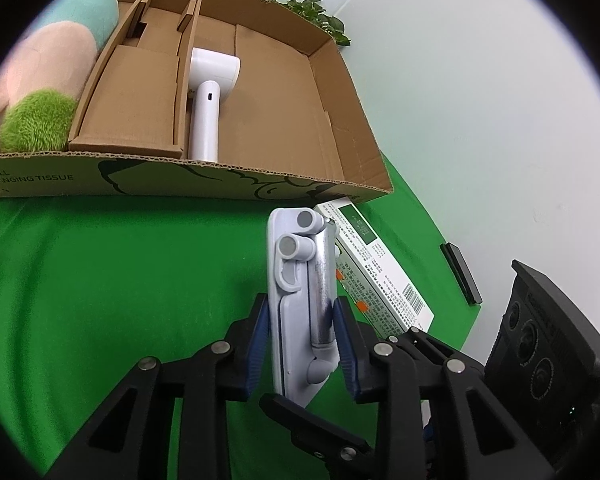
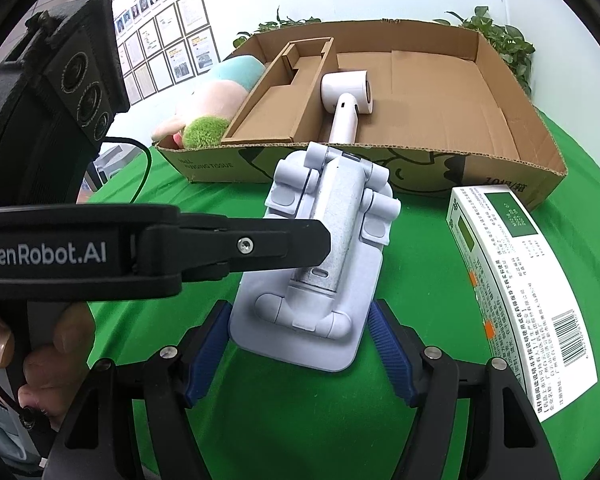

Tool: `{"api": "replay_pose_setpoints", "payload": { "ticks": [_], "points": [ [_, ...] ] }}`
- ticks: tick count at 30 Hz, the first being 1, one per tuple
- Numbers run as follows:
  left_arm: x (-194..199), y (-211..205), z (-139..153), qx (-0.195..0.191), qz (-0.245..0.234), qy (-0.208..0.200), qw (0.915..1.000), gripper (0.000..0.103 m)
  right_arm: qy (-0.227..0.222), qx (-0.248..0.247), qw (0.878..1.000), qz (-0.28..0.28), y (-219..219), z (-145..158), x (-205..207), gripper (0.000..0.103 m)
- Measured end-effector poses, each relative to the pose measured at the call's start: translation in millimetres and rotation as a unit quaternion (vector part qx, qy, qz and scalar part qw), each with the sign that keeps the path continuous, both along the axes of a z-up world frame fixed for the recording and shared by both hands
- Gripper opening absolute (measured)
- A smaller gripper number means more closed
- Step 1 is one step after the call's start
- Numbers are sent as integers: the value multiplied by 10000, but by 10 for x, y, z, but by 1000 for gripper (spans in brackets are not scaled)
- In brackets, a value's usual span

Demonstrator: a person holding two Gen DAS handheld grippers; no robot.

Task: Organize objects
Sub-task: 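Lift the white stand up off the table with both grippers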

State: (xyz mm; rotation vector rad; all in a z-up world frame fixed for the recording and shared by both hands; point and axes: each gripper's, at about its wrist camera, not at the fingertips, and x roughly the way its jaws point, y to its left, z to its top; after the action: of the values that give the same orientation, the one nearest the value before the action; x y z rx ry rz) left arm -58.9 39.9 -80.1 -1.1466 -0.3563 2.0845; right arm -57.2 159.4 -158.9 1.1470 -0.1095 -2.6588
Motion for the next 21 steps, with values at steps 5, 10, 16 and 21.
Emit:
{"api": "replay_pose_setpoints", "payload": {
  "ticks": [5,10,16,21],
  "points": [
    [13,-9,39,39,2,56,10000,30,36,-5,10000,-6,1,34,-3,67],
    [15,-25,68,52,7,103,9999,30,85,14,10000,11,-8,74,-9,67],
    [8,-43,92,67,10,137,9999,30,118,1,9999,25,-11,104,-24,67],
    [-9,-43,126,85,-6,173,9998,30,157,6,9999,21,-6,135,-23,67]
  ]
}}
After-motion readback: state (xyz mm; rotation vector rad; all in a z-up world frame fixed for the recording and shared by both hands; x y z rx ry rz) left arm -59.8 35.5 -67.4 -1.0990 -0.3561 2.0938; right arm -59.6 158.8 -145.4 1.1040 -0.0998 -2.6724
